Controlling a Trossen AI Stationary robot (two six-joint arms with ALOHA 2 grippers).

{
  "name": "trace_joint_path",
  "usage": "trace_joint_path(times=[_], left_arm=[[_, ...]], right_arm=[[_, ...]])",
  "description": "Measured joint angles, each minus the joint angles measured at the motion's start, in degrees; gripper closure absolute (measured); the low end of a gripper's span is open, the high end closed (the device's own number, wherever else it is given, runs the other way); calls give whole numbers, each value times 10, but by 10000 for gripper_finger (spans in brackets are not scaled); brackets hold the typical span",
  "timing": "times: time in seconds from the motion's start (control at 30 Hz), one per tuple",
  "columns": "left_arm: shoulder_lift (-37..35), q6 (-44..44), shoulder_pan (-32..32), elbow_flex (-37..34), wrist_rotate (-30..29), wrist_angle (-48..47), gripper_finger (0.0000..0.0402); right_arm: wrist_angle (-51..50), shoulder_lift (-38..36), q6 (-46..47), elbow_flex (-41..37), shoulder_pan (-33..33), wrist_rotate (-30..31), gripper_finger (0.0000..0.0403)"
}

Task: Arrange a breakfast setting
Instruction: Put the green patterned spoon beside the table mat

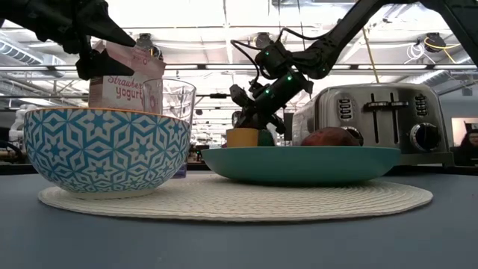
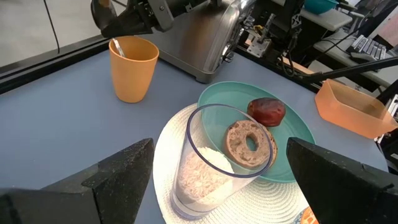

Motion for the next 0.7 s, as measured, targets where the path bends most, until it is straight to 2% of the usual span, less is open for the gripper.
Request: trace_joint_path(times=[0.37,0.7], left_arm=[[0,-1,0,0,0,0,32],[0,-2,0,0,0,0,32]], right_arm=[[10,0,0,0,0,0,394],[34,0,2,0,0,-1,393]])
